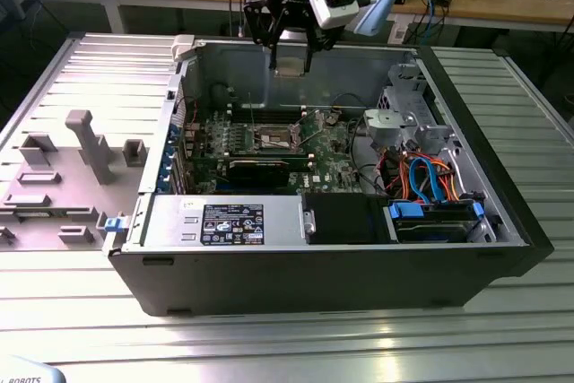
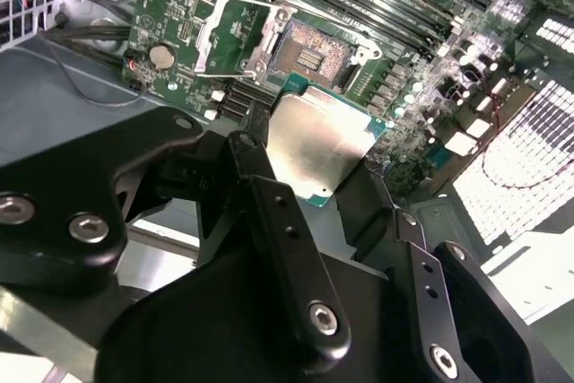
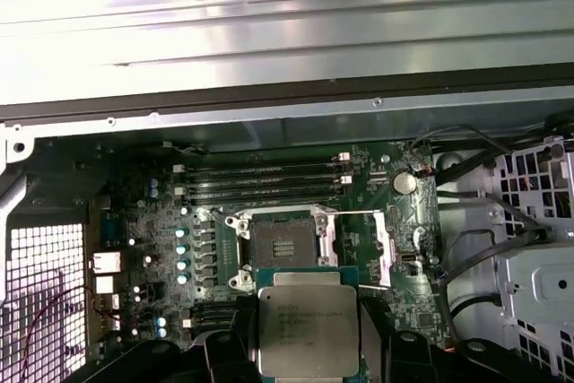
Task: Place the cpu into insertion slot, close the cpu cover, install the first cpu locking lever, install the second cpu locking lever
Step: 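Place the cpu into insertion slot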
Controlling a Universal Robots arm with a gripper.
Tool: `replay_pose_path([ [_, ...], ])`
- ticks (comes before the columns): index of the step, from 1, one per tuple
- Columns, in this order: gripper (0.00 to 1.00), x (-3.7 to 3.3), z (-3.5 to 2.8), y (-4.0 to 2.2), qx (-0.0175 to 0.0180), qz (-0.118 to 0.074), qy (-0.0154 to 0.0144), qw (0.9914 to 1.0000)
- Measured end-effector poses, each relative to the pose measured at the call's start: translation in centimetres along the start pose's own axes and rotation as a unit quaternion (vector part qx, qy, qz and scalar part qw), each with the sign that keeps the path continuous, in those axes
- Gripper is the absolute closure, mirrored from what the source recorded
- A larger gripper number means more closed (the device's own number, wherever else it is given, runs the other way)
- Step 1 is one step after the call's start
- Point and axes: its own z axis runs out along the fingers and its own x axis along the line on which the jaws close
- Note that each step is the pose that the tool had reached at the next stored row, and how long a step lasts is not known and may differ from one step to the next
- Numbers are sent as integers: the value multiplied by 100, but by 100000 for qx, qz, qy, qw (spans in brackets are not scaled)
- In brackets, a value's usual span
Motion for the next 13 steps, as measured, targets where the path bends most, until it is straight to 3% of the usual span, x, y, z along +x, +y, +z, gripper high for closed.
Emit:
replay_pose_path([
  [1,46,0,8,-1,-30,1706,-154,99985],
  [2,46,2,10,-1,-34,2230,-196,99975],
  [11,46,2,11,-1,-42,2342,-211,99972],
  [13,46,3,18,-1,-77,3566,-326,99936],
])
